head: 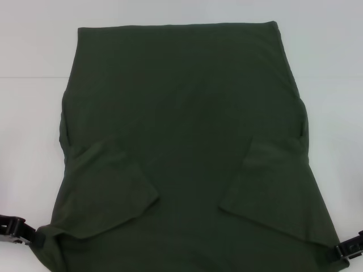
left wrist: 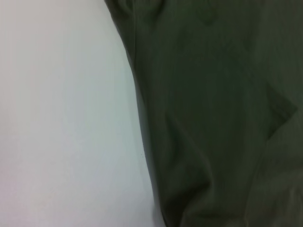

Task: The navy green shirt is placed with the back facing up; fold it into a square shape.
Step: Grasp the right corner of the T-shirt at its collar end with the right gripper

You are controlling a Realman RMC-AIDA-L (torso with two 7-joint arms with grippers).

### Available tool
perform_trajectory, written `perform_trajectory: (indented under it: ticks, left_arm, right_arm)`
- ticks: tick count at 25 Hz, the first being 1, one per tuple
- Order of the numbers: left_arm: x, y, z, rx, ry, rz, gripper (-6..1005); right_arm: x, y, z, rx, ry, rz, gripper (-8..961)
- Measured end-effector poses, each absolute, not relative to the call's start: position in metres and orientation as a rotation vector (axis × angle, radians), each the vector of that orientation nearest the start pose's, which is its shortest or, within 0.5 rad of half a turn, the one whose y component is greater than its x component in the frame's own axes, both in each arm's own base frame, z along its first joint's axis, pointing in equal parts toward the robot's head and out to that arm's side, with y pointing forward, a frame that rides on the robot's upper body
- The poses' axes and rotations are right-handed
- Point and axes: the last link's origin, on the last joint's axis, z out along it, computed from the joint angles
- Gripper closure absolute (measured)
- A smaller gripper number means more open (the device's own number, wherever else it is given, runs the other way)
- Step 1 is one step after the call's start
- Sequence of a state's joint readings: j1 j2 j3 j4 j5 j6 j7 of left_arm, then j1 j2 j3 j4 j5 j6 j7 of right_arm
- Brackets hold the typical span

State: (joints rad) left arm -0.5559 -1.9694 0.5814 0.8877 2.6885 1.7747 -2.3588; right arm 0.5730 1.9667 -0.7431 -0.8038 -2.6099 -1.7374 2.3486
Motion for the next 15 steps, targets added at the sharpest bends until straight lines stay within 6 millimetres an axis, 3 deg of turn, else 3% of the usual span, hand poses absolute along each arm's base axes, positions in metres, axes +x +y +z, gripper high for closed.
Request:
perform_trajectory:
  ticks: [15]
  left_arm:
    - [-0.3267,0.3042,0.0743,-2.307,-1.868,0.138,974]
  right_arm:
    - [0.3076,0.3093,0.0366,-2.498,1.804,-0.249,168]
